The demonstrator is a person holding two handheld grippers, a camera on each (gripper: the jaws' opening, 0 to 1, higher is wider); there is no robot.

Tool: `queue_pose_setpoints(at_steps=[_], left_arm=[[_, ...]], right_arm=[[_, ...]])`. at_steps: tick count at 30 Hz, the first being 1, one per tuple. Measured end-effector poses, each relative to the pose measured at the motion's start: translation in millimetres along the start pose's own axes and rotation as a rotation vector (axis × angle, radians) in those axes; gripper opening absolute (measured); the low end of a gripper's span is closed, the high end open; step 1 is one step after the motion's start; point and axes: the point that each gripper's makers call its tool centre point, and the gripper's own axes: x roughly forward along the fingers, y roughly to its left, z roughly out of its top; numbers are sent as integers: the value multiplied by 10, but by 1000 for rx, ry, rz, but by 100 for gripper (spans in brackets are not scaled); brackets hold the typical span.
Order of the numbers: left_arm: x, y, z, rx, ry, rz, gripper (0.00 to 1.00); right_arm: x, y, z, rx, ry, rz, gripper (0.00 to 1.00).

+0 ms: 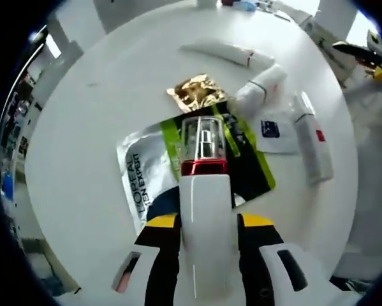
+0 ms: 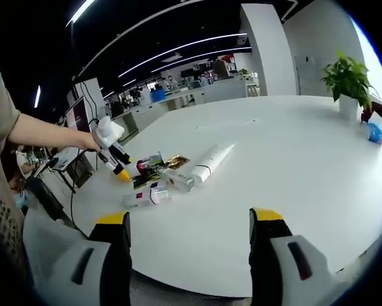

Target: Arrange the skincare products in the storage area until every visible bottle or jar stands upright without overlapping.

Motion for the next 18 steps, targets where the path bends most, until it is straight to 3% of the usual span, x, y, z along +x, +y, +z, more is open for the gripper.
queue_pose_setpoints(at_steps=[12,18], left_arm=[[0,9,-8,25,23,-11,28],[-1,15,-9,-1,19,-4,27]], right_arm=[[4,0,-6,-3,5,-3,76],[4,-6,-2,-4,3,-6,76]])
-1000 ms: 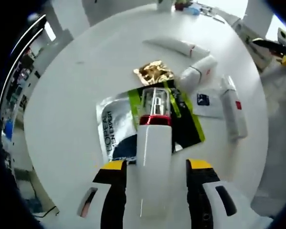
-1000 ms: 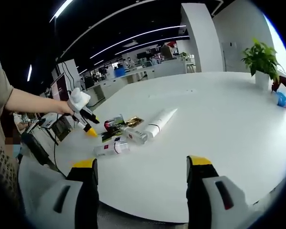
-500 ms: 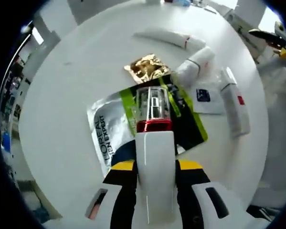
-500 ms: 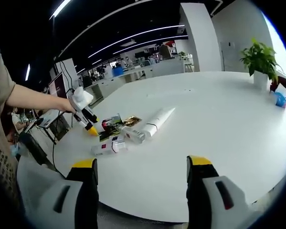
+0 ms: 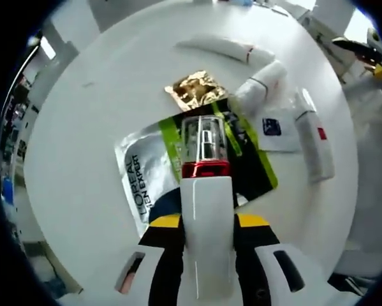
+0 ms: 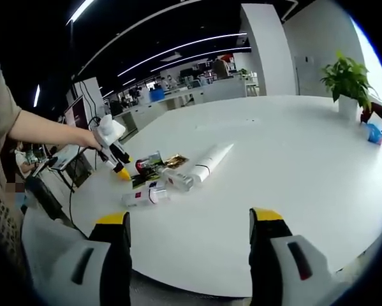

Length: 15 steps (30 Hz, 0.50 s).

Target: Arrange the skincare products in the storage area until every visible bottle or jar stands upright without overlapping.

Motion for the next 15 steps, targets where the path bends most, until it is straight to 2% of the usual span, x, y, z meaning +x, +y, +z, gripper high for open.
queue_pose_setpoints(at_steps=[11,15], left_arm=[[-38,-21,-26,-11,-16,39,25],[-139,-37,-23,-43,-48,44,25]], right_arm=[[-10,-1,21,1,-12,-2,76],[-11,11,25,-2,-15,3,75]])
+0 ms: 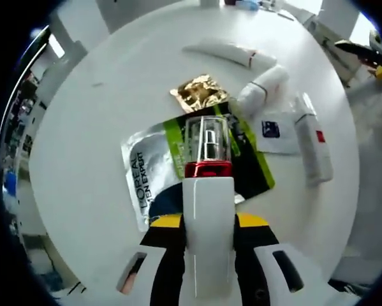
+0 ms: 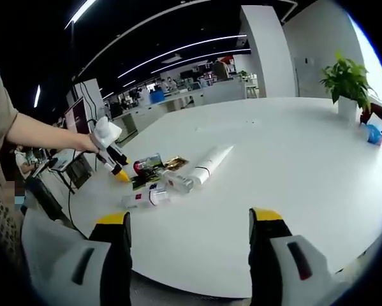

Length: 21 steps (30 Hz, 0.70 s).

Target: Arrange the skincare products in the storage area until every visible bottle or jar stands upright without overlapping.

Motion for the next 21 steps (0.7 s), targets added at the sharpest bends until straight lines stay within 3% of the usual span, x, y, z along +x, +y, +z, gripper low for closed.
queue_pose_setpoints(at_steps=[14,19,21], left_arm=[[-299,-177,161,-159,-185,-1,26],[-443,-266,275,-281,-258,-14,26],[-510,-320,352,-346,-314,-32,26]], right_arm=[[2,87,1,-17,2,44,75],[0,117,12,-15,-5,60,75],[-4,136,28,-10,-13,70,75]])
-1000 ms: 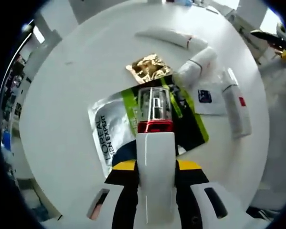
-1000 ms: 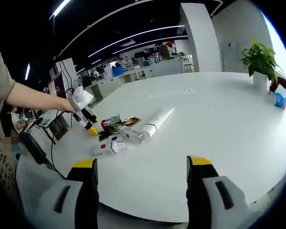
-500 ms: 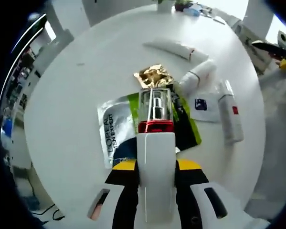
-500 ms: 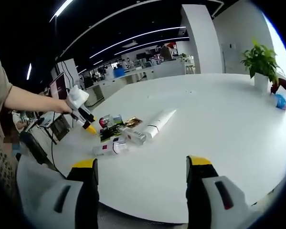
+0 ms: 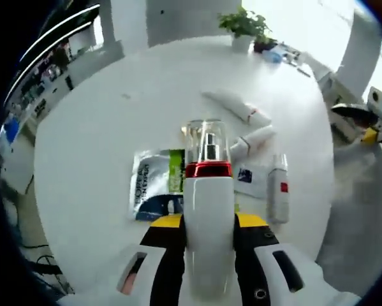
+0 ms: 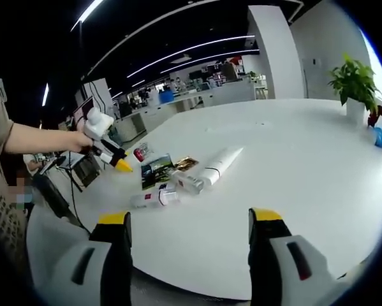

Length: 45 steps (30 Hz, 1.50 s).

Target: Arrange the skincare products in the storage area until every visible bottle or jar stands upright without overlapping.

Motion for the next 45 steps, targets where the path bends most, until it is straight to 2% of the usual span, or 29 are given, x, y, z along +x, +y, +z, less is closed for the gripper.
queue_pose_setpoints(at_steps=[4,10,13,19,26,29,31,35,36,39,41,43,45], left_arm=[[-97,-230,138,-115,-101,-64,26],[-211,-551,309,-183,-194,-123,26],[-279,-754,439,-255,-264,-173,25],[-392,-995,629,-348,-367,-243,25],[-619,-1351,892,-436,-502,-368,25],[-687,-1481,957,-458,-535,-412,25],[-721,-1559,987,-464,-549,-435,25],[-797,-1758,1047,-466,-573,-489,25],[-823,-1825,1065,-465,-579,-512,25],[-876,-1955,1109,-464,-594,-557,25],[-911,-2037,1137,-458,-604,-581,25],[-939,-2104,1154,-452,-610,-604,25],[-971,-2191,1173,-446,-617,-629,25]], right_arm=[[-6,28,16,11,-9,17,75],[-10,73,47,17,-21,43,75],[-15,112,76,28,-29,63,74],[-29,207,198,61,-65,111,69],[-21,521,624,209,-183,280,65],[-44,680,933,310,-255,386,65],[-58,731,1125,341,-300,434,64],[-55,811,1348,370,-320,521,63],[-55,837,1377,372,-321,550,63],[-32,902,1358,377,-270,628,63],[0,910,1297,349,-224,649,61],[11,911,1282,334,-210,658,59],[-13,941,1303,355,-206,690,56]])
